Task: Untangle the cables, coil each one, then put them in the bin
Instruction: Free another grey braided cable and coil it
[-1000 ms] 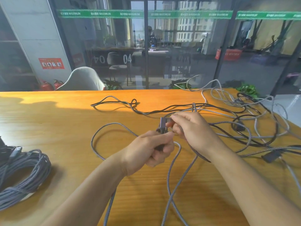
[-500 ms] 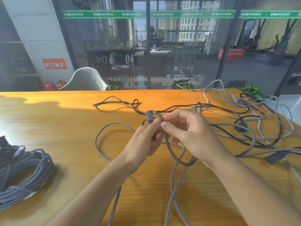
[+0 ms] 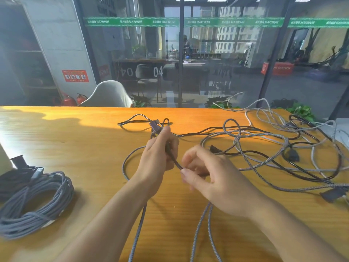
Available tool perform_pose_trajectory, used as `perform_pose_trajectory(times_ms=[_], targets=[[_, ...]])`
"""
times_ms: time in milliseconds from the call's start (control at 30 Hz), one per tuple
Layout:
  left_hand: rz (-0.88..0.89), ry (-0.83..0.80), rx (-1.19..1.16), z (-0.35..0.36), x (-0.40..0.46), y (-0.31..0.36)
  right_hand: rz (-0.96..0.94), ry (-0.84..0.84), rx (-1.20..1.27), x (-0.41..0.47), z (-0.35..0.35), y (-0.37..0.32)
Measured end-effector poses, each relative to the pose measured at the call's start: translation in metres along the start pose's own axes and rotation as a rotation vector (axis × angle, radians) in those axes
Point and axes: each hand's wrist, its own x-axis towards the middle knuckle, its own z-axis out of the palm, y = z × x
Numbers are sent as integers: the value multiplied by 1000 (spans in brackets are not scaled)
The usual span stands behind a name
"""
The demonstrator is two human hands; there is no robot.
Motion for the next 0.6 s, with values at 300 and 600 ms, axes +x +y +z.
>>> perform_pose_trajectory(times_ms=[300, 600], targets=[[-29, -76, -251, -6, -1, 9, -11, -297, 24, 1, 3, 3], [-192, -503, -547, -8, -8, 21, 87, -212, -287, 14, -8, 31]])
